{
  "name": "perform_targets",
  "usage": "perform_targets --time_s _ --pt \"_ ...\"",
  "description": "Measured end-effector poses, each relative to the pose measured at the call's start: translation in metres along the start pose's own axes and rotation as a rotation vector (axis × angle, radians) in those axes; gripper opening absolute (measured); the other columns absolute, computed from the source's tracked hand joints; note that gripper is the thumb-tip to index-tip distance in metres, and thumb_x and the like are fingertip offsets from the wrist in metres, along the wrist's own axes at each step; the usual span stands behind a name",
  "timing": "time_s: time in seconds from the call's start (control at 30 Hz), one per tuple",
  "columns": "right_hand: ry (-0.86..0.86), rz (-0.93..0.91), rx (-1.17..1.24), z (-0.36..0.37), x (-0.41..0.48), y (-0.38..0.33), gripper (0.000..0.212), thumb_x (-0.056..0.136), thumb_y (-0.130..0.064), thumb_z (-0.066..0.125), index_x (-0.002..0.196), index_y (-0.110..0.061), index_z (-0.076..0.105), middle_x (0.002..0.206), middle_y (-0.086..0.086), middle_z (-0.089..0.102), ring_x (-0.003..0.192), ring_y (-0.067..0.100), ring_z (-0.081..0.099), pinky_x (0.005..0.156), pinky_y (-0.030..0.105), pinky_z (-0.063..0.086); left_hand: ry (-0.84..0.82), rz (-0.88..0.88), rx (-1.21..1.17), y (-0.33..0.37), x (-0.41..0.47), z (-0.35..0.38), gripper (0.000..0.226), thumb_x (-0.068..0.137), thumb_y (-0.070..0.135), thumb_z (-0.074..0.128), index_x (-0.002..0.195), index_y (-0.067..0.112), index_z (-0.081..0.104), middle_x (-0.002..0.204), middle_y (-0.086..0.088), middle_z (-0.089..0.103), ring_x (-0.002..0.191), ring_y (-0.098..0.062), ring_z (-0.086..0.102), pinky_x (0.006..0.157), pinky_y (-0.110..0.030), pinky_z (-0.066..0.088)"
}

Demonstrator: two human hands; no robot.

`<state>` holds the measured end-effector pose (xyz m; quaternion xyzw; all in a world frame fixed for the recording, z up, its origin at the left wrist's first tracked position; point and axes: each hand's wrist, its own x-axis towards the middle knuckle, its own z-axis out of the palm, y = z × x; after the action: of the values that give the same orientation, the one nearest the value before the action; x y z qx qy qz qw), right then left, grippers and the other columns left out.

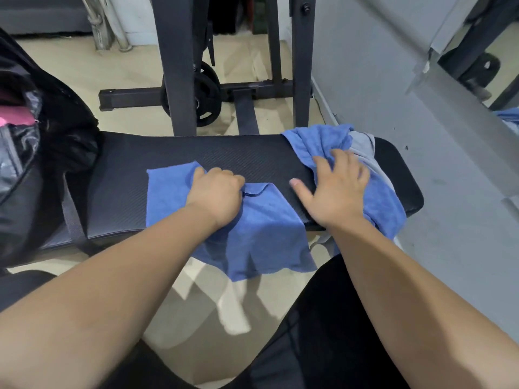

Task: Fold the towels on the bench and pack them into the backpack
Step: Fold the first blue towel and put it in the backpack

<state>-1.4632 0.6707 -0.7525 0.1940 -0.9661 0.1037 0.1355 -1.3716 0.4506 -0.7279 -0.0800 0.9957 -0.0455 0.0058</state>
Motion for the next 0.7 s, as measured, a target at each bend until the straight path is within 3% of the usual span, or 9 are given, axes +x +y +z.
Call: perform_targets --time_s 0.1,0.17,0.27,0.33,0.4,0.47,0.53,0.63,0.7 --pt "-0.090 -0.314 0.100 0.005 -0.013 -0.027 0.060 0.079 -0.073 0.056 0.107 -0.021 0.068 0.118 -0.001 0.051 0.117 0.026 0.042 0.095 0.041 0.027 0.068 -0.040 -0.110 -0.008 -0.006 -0.004 0.016 0.098 0.019 0.045 0.082 0.019 0.043 0.088 -0.007 0.062 0.080 -0.027 0.042 0.070 -0.037 0.029" --pt "-0.199 -0.357 0.140 0.012 -0.020 -0.040 0.042 0.085 -0.062 0.062 0.095 -0.022 0.067 0.108 -0.006 0.051 0.111 0.023 0.042 0.088 0.036 0.024 0.105 -0.076 -0.306 -0.014 -0.012 -0.011 0.017 0.098 0.019 0.045 0.082 0.014 0.045 0.082 -0.006 0.056 0.079 -0.030 0.046 0.066 -0.038 0.032" --pt "-0.213 -0.348 0.268 0.013 -0.025 -0.049 0.026 0.093 -0.041 0.064 0.082 -0.019 0.055 0.089 -0.004 0.052 0.092 0.023 0.046 0.079 0.036 0.029 0.095 -0.123 -0.652 -0.020 -0.023 -0.029 0.021 0.099 0.016 0.043 0.081 0.010 0.050 0.076 0.000 0.053 0.076 -0.024 0.046 0.063 -0.036 0.035" --pt "-0.283 -0.261 0.527 0.004 -0.025 -0.053 0.027 0.096 -0.033 0.063 0.080 -0.018 0.048 0.070 -0.003 0.049 0.072 0.019 0.045 0.069 0.037 0.037 0.114 -0.162 -0.774 -0.024 -0.030 -0.043 0.021 0.100 0.015 0.041 0.082 0.011 0.052 0.075 0.002 0.053 0.074 -0.018 0.046 0.062 -0.032 0.034" --pt "-0.367 -0.121 0.824 -0.009 -0.024 -0.060 0.022 0.096 -0.030 0.064 0.081 -0.019 0.051 0.061 -0.006 0.045 0.060 0.014 0.040 0.060 0.031 0.037 0.148 -0.214 -0.837 -0.032 -0.033 -0.055 0.021 0.099 0.015 0.040 0.083 0.011 0.053 0.073 0.004 0.052 0.069 -0.016 0.045 0.059 -0.034 0.033" --pt "-0.497 -0.059 0.943 -0.022 -0.025 -0.068 0.019 0.095 -0.032 0.066 0.084 -0.019 0.059 0.057 -0.009 0.044 0.056 0.009 0.038 0.056 0.027 0.035 0.191 -0.293 -0.844 -0.047 -0.035 -0.064 0.021 0.097 0.015 0.039 0.082 0.010 0.053 0.070 0.004 0.049 0.063 -0.014 0.043 0.054 -0.033 0.032" --pt "-0.697 -0.107 0.916 -0.029 -0.028 -0.072 0.026 0.092 -0.037 0.070 0.083 -0.013 0.062 0.056 -0.009 0.043 0.055 0.007 0.037 0.054 0.025 0.033 0.302 -0.400 -0.755 -0.069 -0.036 -0.071 0.022 0.096 0.015 0.038 0.078 0.008 0.049 0.071 -0.001 0.049 0.066 -0.019 0.043 0.054 -0.034 0.031" --pt "-0.941 -0.264 0.705 -0.029 -0.035 -0.071 0.040 0.084 -0.035 0.075 0.072 -0.006 0.051 0.062 -0.006 0.040 0.059 0.011 0.036 0.059 0.031 0.031 0.480 -0.602 -0.700 -0.108 -0.039 -0.075 0.021 0.094 0.016 0.037 0.084 0.003 0.050 0.082 -0.010 0.053 0.081 -0.029 0.045 0.064 -0.037 0.031" --pt "-0.988 -0.290 0.590 -0.027 -0.037 -0.070 0.039 0.085 -0.033 0.071 0.068 -0.008 0.045 0.064 -0.004 0.038 0.059 0.011 0.035 0.060 0.034 0.030 0.489 -0.648 -0.651 -0.130 -0.044 -0.071 0.019 0.092 0.014 0.038 0.078 0.004 0.046 0.079 -0.009 0.049 0.079 -0.028 0.043 0.063 -0.035 0.025"
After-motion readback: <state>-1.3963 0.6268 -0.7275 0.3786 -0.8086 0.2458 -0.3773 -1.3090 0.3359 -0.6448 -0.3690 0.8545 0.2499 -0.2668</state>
